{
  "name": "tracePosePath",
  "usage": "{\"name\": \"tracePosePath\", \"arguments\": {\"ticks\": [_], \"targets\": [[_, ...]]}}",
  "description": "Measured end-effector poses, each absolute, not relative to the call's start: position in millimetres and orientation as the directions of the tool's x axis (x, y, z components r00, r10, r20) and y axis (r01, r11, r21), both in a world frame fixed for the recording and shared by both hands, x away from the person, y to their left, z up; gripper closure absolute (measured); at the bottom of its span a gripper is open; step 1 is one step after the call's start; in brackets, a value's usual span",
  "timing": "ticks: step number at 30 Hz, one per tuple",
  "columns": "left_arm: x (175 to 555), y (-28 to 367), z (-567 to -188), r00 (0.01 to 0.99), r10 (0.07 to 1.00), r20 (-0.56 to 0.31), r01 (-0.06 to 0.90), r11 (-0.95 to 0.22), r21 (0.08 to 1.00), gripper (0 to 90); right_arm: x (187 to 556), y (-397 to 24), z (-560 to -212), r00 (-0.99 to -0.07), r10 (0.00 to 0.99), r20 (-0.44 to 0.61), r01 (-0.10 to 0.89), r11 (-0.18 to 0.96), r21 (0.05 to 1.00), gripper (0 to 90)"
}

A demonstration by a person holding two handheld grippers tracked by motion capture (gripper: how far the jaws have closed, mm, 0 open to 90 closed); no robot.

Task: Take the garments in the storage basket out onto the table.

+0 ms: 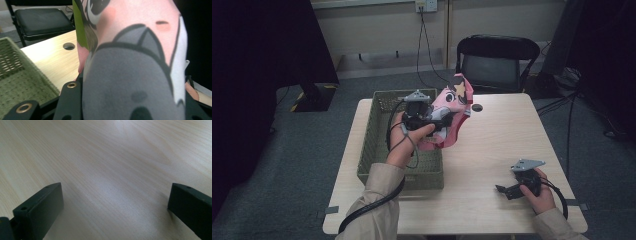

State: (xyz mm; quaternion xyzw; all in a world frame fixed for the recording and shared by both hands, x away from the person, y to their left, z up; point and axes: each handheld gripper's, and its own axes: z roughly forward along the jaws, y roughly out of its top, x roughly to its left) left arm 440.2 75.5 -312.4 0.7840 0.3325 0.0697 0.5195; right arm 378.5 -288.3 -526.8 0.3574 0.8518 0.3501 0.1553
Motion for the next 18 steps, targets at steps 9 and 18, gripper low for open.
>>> {"name": "tracePosePath", "arguments": {"ticks": [9, 18], "targets": [[438.9, 56.4, -318.0, 0.786, 0.567, -0.246, 0.44, -0.235, 0.867, 55.0, 378.5, -288.3, -526.8, -0.696, 0.718, -0.014, 0.5, 0.499, 0.707, 0.0], [436.3, 32.9, -331.7, 0.802, 0.541, -0.254, 0.438, -0.243, 0.866, 55.0, 378.4, -288.3, -526.8, -0.696, 0.718, -0.013, 0.501, 0.499, 0.707, 0.0]]}}
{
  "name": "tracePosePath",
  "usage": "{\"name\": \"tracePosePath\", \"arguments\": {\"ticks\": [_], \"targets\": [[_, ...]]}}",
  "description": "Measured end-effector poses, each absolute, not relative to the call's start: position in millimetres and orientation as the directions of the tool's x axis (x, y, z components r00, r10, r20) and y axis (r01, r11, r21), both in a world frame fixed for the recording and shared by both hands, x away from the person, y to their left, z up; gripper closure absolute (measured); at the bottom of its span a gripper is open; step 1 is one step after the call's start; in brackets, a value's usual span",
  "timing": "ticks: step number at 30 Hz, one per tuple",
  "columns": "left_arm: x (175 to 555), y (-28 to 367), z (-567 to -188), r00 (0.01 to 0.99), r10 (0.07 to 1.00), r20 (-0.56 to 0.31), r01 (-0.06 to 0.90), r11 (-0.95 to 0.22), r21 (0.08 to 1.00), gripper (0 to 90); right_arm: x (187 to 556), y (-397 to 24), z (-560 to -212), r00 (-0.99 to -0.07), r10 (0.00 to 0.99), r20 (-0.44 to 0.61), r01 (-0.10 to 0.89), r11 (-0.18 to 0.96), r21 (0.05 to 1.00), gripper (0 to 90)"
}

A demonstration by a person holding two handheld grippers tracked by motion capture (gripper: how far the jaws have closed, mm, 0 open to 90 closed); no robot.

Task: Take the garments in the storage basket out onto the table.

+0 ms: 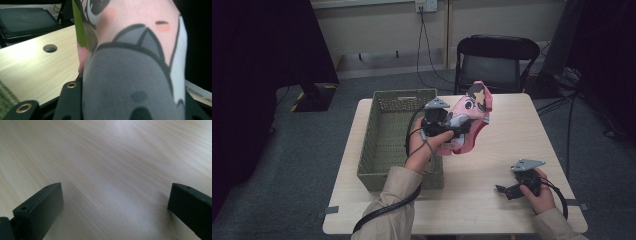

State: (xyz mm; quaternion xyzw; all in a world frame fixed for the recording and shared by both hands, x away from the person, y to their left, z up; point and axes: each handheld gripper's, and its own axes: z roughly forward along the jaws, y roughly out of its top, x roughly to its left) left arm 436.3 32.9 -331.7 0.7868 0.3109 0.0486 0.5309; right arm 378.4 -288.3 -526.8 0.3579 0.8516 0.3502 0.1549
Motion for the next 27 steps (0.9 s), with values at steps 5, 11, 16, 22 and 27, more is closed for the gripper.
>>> {"name": "tracePosePath", "arguments": {"ticks": [5, 11, 16, 22, 27], "targets": [[436.0, 21.3, -340.1, 0.807, 0.53, -0.261, 0.444, -0.253, 0.859, 54.9, 378.4, -288.3, -526.8, -0.696, 0.718, -0.014, 0.5, 0.499, 0.707, 0.0], [435.6, 8.3, -350.4, 0.808, 0.524, -0.269, 0.456, -0.267, 0.849, 54.8, 378.4, -288.3, -526.8, -0.697, 0.717, -0.014, 0.5, 0.499, 0.708, 0.0], [436.0, -3.2, -358.7, 0.81, 0.519, -0.273, 0.464, -0.283, 0.84, 54.5, 378.5, -288.4, -526.8, -0.697, 0.717, -0.015, 0.499, 0.5, 0.708, 0.0], [437.1, -19.2, -369.8, 0.795, 0.531, -0.292, 0.484, -0.266, 0.834, 54.6, 378.5, -288.4, -526.8, -0.697, 0.717, -0.015, 0.499, 0.5, 0.708, 0.0], [437.1, -30.9, -376.4, 0.786, 0.543, -0.296, 0.491, -0.258, 0.832, 54.6, 378.4, -288.3, -526.8, -0.696, 0.718, -0.013, 0.501, 0.499, 0.707, 0.0]]}}
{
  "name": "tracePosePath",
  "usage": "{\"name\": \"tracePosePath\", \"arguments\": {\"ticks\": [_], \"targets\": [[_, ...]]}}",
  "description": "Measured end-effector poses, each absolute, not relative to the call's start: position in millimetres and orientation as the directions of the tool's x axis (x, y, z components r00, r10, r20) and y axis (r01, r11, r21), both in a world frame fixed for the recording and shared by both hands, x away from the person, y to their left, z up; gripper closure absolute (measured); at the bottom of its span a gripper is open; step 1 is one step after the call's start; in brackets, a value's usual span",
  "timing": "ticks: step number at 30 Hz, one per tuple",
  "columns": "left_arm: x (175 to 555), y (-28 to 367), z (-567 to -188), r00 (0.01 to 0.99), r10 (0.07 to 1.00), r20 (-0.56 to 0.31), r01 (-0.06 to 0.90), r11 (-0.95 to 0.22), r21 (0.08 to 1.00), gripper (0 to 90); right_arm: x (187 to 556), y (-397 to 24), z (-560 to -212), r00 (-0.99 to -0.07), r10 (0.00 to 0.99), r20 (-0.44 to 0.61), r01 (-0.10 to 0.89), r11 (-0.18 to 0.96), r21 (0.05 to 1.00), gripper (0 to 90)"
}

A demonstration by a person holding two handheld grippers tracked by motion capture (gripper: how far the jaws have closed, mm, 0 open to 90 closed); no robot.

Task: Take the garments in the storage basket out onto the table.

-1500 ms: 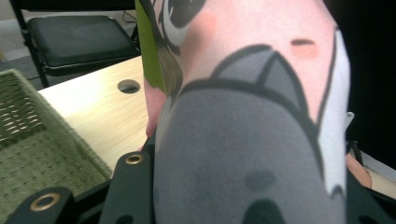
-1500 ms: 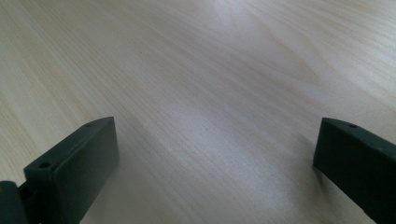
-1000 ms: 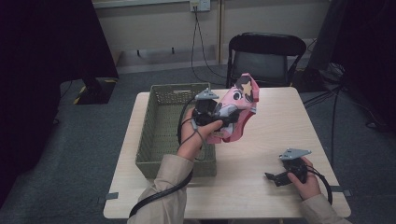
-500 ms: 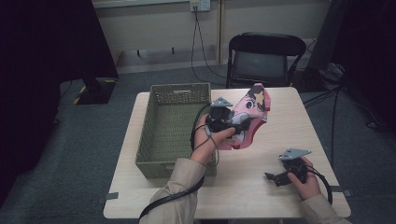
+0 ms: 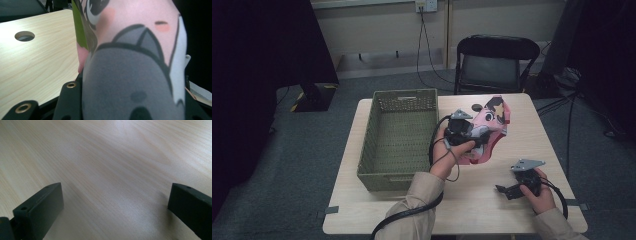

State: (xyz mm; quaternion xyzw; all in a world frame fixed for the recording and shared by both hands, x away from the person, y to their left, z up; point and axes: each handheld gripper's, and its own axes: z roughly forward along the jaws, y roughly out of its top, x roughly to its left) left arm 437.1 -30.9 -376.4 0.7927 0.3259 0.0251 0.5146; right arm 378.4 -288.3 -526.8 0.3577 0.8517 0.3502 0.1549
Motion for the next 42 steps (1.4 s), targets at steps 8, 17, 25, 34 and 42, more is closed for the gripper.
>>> {"name": "tracePosePath", "arguments": {"ticks": [8, 17, 25, 34, 42], "targets": [[438.4, -45.5, -391.8, 0.764, 0.569, -0.303, 0.511, -0.248, 0.823, 54.5, 378.5, -288.4, -526.8, -0.697, 0.717, -0.015, 0.499, 0.5, 0.708, 0.0], [442.0, -50.9, -411.6, 0.724, 0.609, -0.324, 0.546, -0.219, 0.808, 54.5, 378.6, -288.4, -526.9, -0.697, 0.717, -0.016, 0.499, 0.5, 0.708, 0.0], [445.3, -52.0, -430.8, 0.68, 0.659, -0.322, 0.582, -0.217, 0.784, 54.2, 378.6, -288.4, -526.9, -0.697, 0.717, -0.016, 0.498, 0.5, 0.708, 0.0], [446.6, -62.8, -447.1, 0.655, 0.694, -0.299, 0.6, -0.237, 0.764, 53.8, 378.4, -288.3, -526.8, -0.696, 0.718, -0.013, 0.501, 0.499, 0.707, 0.0], [449.1, -69.1, -459.9, 0.642, 0.72, -0.264, 0.605, -0.264, 0.751, 53.2, 378.4, -288.5, -526.8, -0.697, 0.717, -0.015, 0.5, 0.501, 0.707, 0.0]]}}
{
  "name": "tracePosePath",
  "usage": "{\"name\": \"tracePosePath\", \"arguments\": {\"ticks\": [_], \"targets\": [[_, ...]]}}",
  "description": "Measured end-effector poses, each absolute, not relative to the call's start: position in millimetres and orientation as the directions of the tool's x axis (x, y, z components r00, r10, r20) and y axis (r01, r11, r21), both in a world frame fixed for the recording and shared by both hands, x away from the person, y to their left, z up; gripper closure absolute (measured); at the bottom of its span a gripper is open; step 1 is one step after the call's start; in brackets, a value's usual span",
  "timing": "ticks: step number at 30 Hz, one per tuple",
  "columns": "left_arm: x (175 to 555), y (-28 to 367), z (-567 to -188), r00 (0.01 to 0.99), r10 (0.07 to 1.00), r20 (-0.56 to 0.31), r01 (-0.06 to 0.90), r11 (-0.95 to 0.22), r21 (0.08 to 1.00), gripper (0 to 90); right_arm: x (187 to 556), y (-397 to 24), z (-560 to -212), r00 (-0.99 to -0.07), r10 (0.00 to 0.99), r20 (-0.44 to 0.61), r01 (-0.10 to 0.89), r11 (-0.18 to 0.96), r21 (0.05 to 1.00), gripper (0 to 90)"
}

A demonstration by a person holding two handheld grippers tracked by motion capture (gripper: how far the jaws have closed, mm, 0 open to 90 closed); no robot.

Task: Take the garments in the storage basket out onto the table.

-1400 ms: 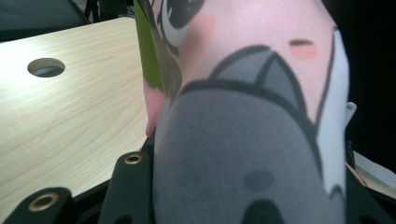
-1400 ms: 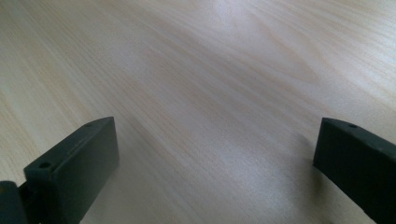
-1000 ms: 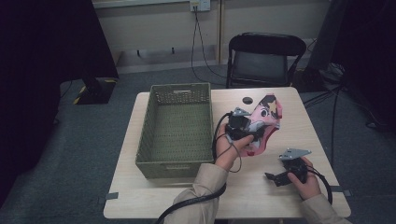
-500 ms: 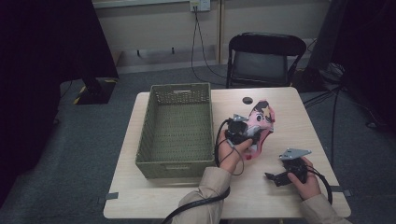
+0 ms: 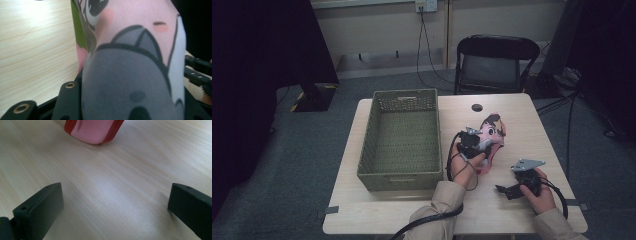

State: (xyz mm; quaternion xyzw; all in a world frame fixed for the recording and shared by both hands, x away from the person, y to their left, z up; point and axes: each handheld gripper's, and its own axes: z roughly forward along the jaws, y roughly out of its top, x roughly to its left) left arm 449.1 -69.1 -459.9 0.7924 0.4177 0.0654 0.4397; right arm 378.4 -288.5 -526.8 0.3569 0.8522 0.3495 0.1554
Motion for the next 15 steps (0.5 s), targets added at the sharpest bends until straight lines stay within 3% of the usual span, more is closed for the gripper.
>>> {"name": "tracePosePath", "arguments": {"ticks": [15], "targets": [[456.3, -70.9, -478.5, 0.613, 0.743, -0.267, 0.632, -0.259, 0.731, 50.7, 378.3, -288.4, -526.8, -0.696, 0.718, -0.014, 0.502, 0.5, 0.706, 0.0]]}}
